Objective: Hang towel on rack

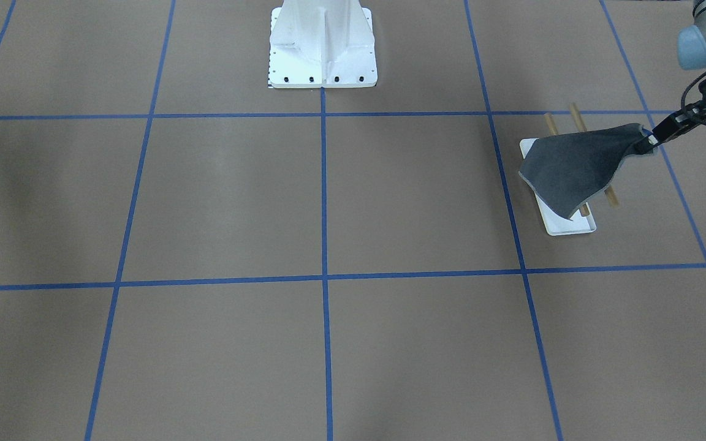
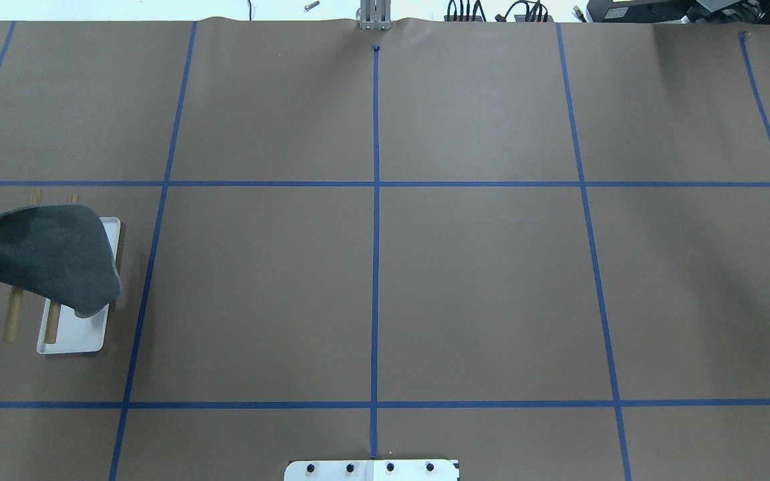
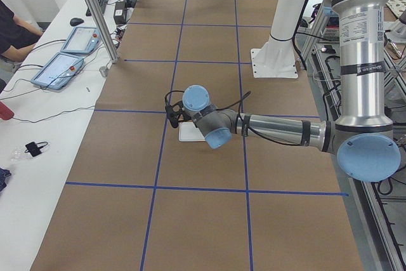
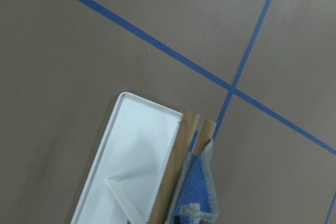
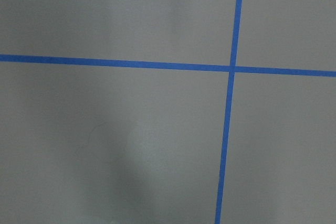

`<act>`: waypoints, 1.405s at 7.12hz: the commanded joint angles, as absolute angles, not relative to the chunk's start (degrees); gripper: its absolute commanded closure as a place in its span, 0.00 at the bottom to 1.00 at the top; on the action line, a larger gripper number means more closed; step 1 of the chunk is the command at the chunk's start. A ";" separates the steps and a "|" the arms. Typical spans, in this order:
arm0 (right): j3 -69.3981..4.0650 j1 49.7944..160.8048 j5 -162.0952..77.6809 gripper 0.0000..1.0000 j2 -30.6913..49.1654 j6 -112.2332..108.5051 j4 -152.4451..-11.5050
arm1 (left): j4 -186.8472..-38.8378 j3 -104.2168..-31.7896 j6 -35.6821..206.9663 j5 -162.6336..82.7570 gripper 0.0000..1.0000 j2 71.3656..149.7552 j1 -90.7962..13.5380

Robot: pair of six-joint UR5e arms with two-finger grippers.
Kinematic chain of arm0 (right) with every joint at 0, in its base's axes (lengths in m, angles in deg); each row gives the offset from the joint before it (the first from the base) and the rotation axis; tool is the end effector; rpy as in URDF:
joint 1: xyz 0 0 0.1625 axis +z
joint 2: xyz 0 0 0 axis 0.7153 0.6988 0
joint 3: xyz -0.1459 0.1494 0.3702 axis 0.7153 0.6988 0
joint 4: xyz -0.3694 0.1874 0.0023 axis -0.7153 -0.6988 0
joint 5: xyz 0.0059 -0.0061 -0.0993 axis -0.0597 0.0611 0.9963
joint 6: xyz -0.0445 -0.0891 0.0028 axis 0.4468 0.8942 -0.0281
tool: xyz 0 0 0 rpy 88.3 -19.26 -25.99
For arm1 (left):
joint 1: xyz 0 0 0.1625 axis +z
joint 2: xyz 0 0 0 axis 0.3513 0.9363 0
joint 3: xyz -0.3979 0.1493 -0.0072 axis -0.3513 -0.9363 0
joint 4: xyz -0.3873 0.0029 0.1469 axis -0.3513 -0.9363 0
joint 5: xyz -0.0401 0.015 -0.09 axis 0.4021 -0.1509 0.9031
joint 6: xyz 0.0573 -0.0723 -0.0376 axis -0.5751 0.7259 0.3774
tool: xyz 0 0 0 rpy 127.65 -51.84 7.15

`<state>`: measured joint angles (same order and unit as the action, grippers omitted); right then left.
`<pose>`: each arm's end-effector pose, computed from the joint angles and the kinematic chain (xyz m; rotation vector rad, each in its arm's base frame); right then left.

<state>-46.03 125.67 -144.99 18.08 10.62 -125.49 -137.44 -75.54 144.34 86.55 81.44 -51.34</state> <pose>-0.0176 -0.5320 0.4828 -0.1205 -0.6150 -0.0865 0.0860 -0.4204 0.5465 -0.1244 1.2258 -0.4021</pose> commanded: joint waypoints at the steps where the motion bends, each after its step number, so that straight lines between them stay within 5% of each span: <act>1: -43.74 126.52 -145.92 0.00 18.27 10.59 -122.83 | -139.19 -72.59 140.09 86.28 1.00 79.80 -51.86; 2: -42.86 127.14 -146.36 0.00 18.27 10.59 -122.83 | -140.25 -71.09 139.99 85.92 1.00 79.80 -51.86; 3: -42.59 127.58 -147.15 0.00 18.35 10.59 -122.74 | -140.26 -69.68 139.91 85.66 0.37 80.07 -51.77; 4: -42.59 127.76 -147.24 0.00 18.62 10.68 -122.74 | -141.92 -68.10 139.82 81.65 0.02 80.15 -51.68; 7: -42.51 128.20 -147.24 0.00 19.49 10.68 -122.65 | -147.30 -61.60 129.11 71.96 0.02 80.07 -52.46; 10: -35.08 129.95 -147.24 0.00 25.36 10.77 -103.68 | -128.47 -61.23 95.89 71.24 0.02 81.46 -62.03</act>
<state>-39.27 129.26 -147.24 22.32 10.70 -114.00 -137.25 -60.82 109.78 71.39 80.48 -58.67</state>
